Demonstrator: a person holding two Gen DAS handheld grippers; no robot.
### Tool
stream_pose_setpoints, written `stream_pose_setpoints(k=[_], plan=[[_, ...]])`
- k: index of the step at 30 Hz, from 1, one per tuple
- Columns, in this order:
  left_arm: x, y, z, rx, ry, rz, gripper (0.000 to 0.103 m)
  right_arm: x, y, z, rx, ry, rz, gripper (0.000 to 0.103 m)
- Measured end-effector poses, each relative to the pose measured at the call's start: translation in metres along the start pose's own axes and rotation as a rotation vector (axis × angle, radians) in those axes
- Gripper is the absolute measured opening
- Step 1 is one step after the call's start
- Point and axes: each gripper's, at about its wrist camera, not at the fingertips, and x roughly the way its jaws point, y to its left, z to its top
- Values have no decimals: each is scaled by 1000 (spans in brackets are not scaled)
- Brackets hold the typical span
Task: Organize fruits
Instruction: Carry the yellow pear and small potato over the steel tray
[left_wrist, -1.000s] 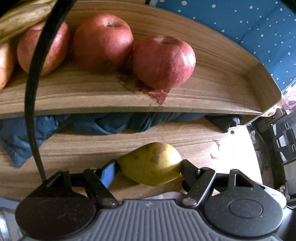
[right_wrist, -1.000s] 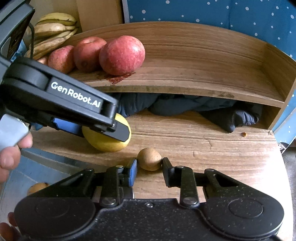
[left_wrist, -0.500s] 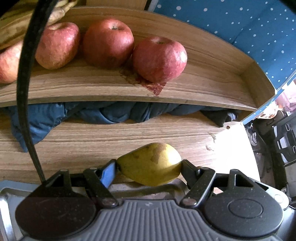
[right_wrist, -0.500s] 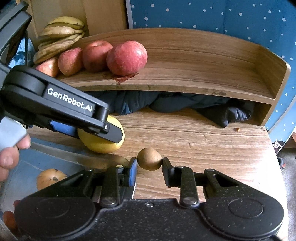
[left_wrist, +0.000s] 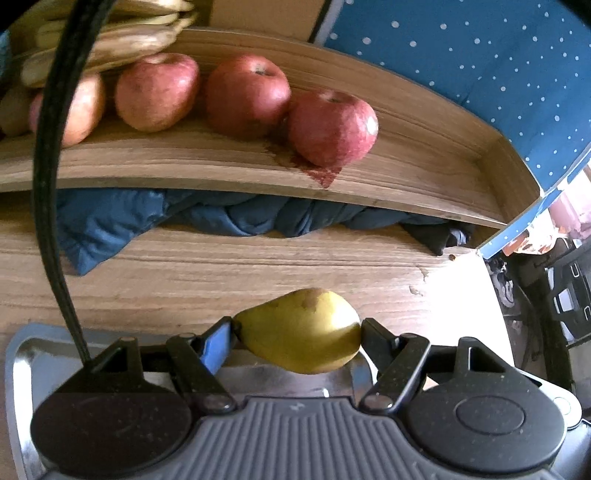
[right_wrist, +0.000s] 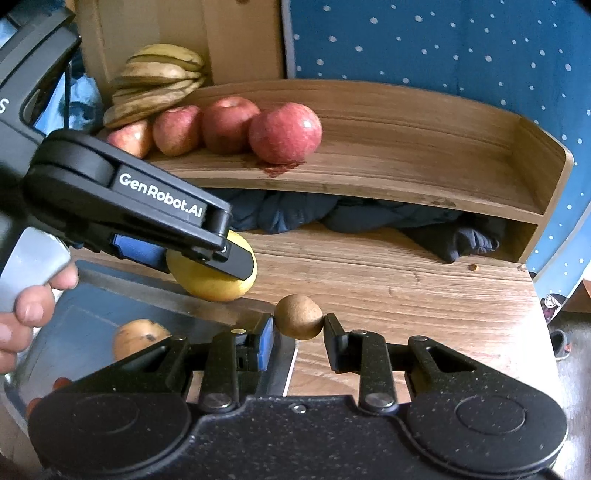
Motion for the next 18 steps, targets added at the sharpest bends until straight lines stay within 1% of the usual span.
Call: stream_pose_setpoints(k=[10, 18], plan=[[-21, 20, -18, -60, -32, 24, 78, -10, 20, -6, -51, -1, 56, 31], [-37, 39, -33, -122, -58, 64, 78, -12, 34, -14, -94, 20, 109, 31]])
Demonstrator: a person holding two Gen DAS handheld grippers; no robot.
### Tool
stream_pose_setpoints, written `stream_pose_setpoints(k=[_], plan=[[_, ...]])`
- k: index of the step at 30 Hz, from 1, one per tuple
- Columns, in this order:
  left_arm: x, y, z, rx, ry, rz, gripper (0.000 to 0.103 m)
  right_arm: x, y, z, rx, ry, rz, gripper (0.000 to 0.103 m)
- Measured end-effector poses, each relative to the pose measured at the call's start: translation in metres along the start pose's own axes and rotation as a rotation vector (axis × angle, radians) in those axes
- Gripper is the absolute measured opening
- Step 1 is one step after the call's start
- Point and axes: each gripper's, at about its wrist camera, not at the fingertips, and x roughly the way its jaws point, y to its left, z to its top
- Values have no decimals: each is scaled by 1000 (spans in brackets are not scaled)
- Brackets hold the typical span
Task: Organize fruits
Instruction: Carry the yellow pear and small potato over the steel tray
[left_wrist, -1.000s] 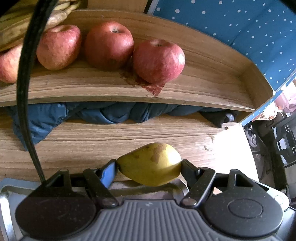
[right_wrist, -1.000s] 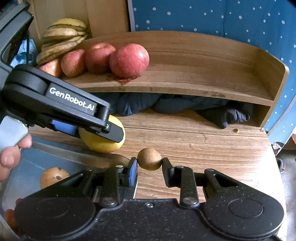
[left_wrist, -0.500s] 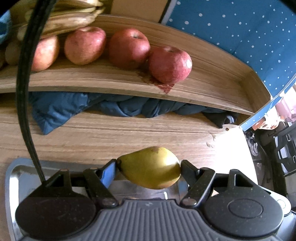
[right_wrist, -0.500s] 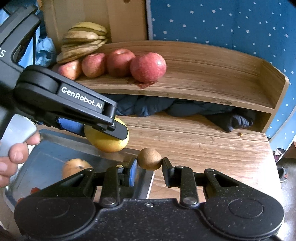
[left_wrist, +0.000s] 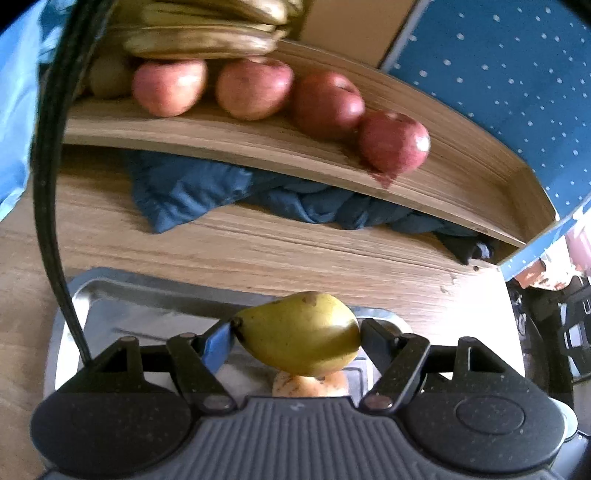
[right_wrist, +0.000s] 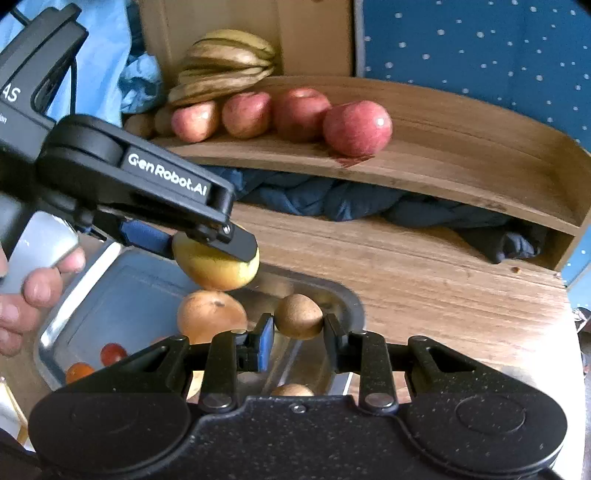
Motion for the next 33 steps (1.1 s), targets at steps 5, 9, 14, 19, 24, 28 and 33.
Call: stream_pose_setpoints(k=[5, 9, 14, 19, 24, 28, 33], plan=[[-7, 12, -8, -36, -10, 23, 78, 0, 7, -3, -25, 6, 28, 31], [-12, 17, -13, -59, -14, 35, 78, -1, 13, -5, -42, 10, 44, 31], [-17, 22, -19, -84, -15, 51, 78, -2, 19, -7, -61, 19, 60, 31], [-21, 29, -26, -101, -10, 64, 78, -2, 22, -9, -79, 33, 77, 31], [-24, 35, -31, -113, -6, 74, 78, -3, 26, -11, -94, 45, 86, 31], [-24, 39, -34, -120, 0, 82, 78, -4, 27, -13, -99, 50, 91, 31], [-25, 44, -39, -126, 11, 88, 78, -5, 28, -15, -102, 57, 93, 31]])
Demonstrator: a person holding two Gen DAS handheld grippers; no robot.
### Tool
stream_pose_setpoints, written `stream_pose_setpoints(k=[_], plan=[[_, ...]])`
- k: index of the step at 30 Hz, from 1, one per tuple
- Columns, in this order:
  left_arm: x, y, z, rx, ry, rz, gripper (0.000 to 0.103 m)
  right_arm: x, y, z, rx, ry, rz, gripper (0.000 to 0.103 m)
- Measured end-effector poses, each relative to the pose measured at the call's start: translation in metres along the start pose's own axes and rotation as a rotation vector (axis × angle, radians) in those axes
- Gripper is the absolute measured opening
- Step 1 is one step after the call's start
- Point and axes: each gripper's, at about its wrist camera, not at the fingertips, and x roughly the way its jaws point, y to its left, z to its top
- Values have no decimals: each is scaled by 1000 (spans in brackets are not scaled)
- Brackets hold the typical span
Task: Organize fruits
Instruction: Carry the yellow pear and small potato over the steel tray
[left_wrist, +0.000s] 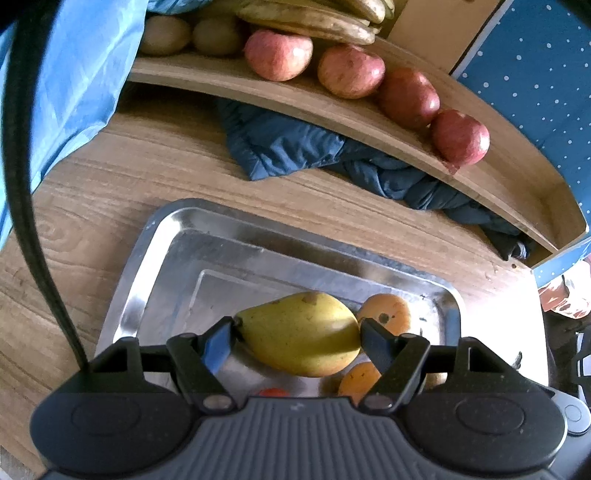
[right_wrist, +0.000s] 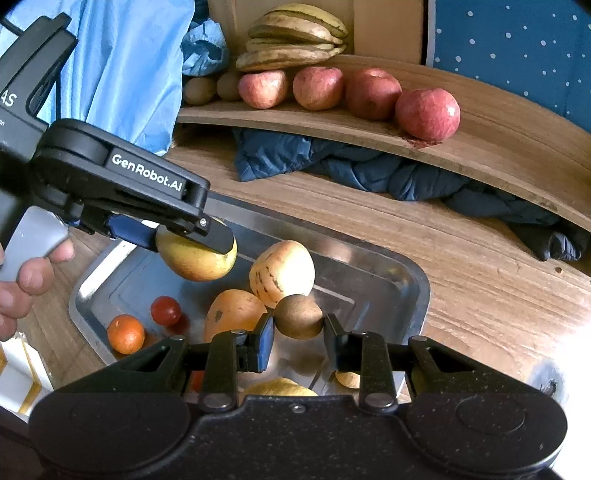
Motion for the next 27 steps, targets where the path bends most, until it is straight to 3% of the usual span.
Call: stream_pose_setpoints(k=[27], plan=[[7, 7, -6, -6, 35, 18, 78, 4, 5, -1, -3, 25, 4, 31]])
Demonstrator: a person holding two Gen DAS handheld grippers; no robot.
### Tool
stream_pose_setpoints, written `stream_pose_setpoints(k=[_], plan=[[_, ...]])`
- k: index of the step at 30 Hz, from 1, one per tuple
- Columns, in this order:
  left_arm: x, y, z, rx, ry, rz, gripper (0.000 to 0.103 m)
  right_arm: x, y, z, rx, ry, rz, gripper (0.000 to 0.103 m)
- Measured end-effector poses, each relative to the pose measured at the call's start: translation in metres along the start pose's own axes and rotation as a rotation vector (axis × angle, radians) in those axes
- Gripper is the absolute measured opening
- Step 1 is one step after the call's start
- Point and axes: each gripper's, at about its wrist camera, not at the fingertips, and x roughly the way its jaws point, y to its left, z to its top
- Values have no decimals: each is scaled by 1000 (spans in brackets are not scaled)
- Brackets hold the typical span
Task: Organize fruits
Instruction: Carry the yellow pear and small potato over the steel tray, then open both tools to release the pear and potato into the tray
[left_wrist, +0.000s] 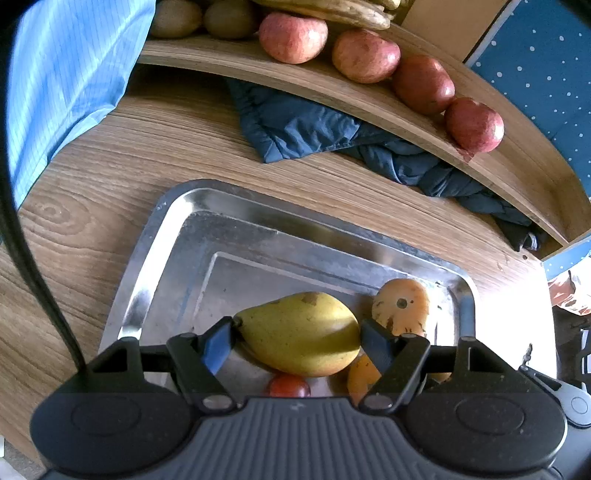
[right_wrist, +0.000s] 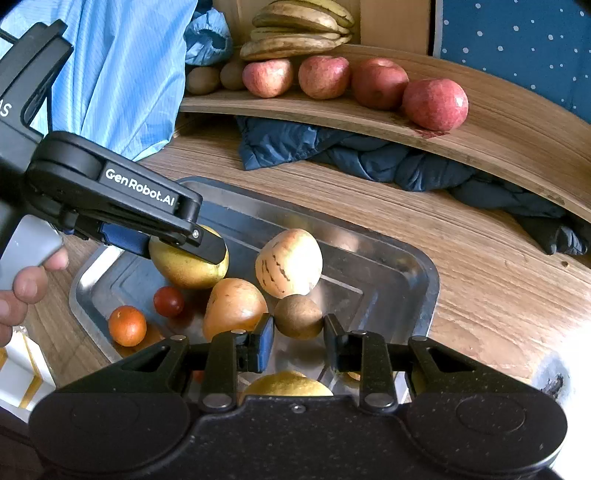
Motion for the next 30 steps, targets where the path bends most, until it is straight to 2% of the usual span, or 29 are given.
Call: stream_pose_setpoints(k=[30], plan=[[3, 1, 5, -8, -1, 5, 78, 11, 1, 5, 4, 17, 9, 33]])
